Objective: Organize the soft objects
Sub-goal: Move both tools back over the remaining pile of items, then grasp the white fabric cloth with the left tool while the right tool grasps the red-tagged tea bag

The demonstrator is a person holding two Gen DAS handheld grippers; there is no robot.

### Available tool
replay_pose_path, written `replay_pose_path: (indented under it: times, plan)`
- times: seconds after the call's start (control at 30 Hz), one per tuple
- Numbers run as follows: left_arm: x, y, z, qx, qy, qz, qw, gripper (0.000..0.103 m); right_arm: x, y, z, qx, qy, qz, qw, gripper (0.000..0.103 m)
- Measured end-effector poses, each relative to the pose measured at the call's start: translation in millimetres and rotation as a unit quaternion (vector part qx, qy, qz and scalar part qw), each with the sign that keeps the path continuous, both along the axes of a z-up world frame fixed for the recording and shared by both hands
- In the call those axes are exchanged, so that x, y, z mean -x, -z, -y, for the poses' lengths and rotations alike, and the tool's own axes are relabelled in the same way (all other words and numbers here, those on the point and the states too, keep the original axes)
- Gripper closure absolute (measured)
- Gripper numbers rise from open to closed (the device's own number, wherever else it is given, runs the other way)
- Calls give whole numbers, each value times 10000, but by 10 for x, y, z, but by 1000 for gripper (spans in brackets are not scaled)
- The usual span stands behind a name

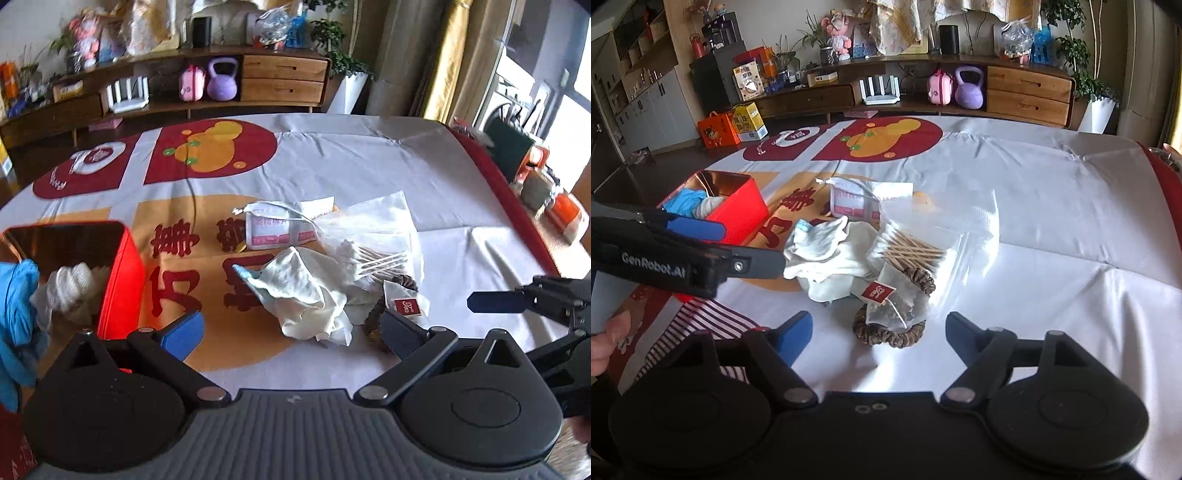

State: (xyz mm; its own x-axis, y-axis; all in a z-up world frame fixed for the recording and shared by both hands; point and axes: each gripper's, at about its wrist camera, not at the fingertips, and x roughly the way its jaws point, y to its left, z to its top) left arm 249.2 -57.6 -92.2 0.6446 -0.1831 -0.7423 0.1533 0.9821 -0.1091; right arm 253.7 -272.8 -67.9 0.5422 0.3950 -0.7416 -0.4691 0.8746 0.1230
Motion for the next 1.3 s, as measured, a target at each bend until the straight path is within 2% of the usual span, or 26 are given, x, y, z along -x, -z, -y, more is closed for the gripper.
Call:
replay_pose_path:
  times: [0.17, 0.37, 0.57, 0.67, 0.83, 0.9, 1.07, 1.13, 1.2, 1.3]
  plan:
    - [-81, 81, 120, -308, 252, 229, 9989, 1, -88, 89, -35, 41, -7, -19, 10000, 35]
    - [-255, 165, 191, -393, 431, 264, 9979, 1, -174, 176, -76, 84, -31, -92, 9999, 49]
    - [-384, 280, 296, -730, 763, 229, 9941, 1, -221, 241, -103, 179, -44, -135, 9997, 53]
    - [-440, 321, 306, -779, 818, 224, 9933, 2, -236, 268, -106, 176, -41, -166, 9997, 54]
    - [-495, 410, 342, -901, 925, 158, 9915, 21, -247, 312, -104, 224, -19, -201, 9995, 57]
    - [-496, 439, 357, -948, 976, 148, 9906, 33, -255, 326, -93, 216, 1, -222, 9995, 61]
    - [-476, 493, 383, -1046, 1084, 158, 9885, 41, -271, 327, -83, 152, 60, -258, 9995, 66]
    - [-463, 500, 394, -1064, 1131, 174, 9877, 51, -270, 326, -84, 143, 82, -263, 9995, 68]
    - [-445, 486, 403, -1057, 1164, 211, 9873, 66, -261, 320, -86, 137, 91, -260, 9995, 72]
    - [-420, 453, 413, -1046, 1191, 263, 9870, 78, -253, 304, -89, 125, 113, -271, 9995, 80]
